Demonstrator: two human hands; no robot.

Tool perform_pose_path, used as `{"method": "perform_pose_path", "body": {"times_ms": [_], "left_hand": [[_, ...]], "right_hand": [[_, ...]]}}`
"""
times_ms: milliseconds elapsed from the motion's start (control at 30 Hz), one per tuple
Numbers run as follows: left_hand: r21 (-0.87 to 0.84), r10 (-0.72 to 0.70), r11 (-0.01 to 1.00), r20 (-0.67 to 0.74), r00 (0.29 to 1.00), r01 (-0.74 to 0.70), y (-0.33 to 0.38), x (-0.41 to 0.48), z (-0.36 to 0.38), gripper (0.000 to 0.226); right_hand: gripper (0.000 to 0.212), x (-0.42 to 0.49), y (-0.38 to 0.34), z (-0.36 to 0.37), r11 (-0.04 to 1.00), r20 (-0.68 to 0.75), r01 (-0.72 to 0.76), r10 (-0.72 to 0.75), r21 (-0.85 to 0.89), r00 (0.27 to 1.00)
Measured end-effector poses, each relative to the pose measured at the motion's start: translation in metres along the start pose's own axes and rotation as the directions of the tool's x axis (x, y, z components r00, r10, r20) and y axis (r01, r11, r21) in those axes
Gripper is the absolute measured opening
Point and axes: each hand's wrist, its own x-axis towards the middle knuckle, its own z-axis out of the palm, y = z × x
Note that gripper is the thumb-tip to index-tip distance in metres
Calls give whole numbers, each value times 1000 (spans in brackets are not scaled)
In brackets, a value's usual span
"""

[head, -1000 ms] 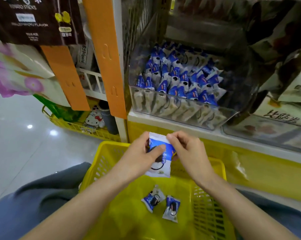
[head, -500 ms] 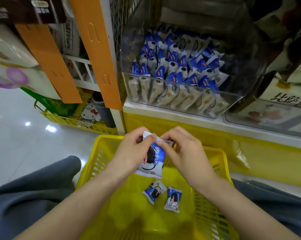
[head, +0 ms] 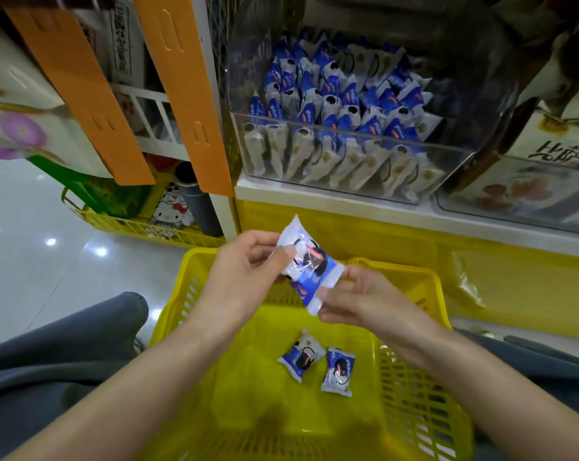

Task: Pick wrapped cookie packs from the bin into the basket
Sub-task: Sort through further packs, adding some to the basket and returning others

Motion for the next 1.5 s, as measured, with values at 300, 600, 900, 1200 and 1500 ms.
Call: {"method": "perform_pose_path", "body": {"times_ms": [300, 600, 900, 1200, 1500], "left_hand": [[497, 139, 840, 192, 972, -218, -18, -5, 8, 21], [518, 128, 828, 198, 972, -214, -17, -8, 13, 30], [218, 16, 975, 158, 987, -50, -18, -1, 17, 15], [543, 118, 834, -6, 993, -96, -32, 1, 9, 35], [508, 132, 827, 237, 962, -239, -22, -10, 15, 28]], "right_hand": [[18, 4, 15, 2, 852, -72, 375, -427, -365, 901], [8, -2, 15, -4, 470, 13, 439, -671, -766, 741], [8, -2, 9, -2, 587, -127, 409, -664, -698, 737], [13, 7, 3, -7, 924, -337, 364, -382, -117, 860], [13, 9, 0, -4, 911, -341, 349, -406, -218, 848]]}}
